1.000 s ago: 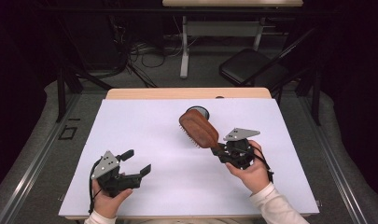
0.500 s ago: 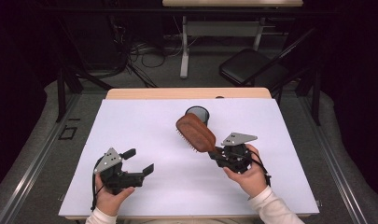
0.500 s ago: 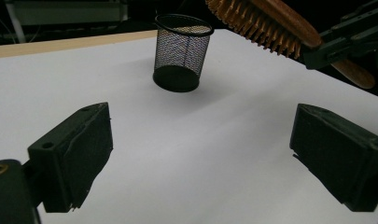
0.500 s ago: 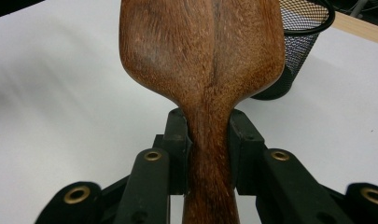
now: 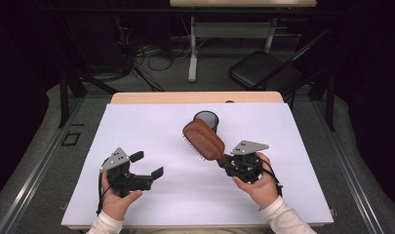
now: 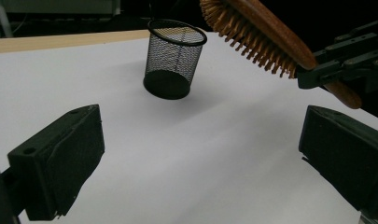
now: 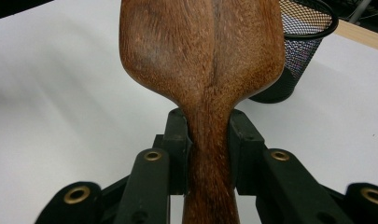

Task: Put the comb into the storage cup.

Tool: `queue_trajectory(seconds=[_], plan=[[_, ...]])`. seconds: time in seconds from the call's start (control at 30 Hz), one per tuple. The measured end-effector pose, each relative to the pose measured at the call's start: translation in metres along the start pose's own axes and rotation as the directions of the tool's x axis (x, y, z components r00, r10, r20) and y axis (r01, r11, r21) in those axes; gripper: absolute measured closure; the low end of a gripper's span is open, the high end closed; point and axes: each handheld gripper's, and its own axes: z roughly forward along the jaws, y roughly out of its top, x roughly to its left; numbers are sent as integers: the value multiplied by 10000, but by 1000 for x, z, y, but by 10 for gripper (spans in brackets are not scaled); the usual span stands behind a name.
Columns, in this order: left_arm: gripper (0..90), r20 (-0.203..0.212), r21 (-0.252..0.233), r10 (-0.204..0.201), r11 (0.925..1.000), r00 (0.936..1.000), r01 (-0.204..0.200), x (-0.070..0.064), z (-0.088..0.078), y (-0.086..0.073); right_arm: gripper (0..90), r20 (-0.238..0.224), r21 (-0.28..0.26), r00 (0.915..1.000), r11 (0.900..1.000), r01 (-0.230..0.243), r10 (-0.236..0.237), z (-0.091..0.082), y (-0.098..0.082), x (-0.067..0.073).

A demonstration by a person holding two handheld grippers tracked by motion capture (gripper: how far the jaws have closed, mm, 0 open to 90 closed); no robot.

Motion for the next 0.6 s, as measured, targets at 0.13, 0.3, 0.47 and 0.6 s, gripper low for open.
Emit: queue_trajectory(seconds=[0.13, 0.3, 0.47, 0.6], plan=[[3, -33, 101, -110, 9999, 9999, 110, -1, 4, 9, 723, -2, -3, 10000, 10000, 46, -46, 0, 0, 1], [4, 115, 180, -123, 9998, 9999, 120, -1, 10, 21, 723, -18, -52, 10000, 10000, 33, -33, 0, -1, 1], [4, 429, 173, -80, 9998, 9990, 73, -5, 15, 29, 723, 11, -86, 10000, 10000, 30, -30, 0, -2, 1], [5, 573, 154, -8, 9999, 9984, -1, -7, 17, 34, 723, 14, -105, 10000, 9999, 25, -25, 0, -2, 1]])
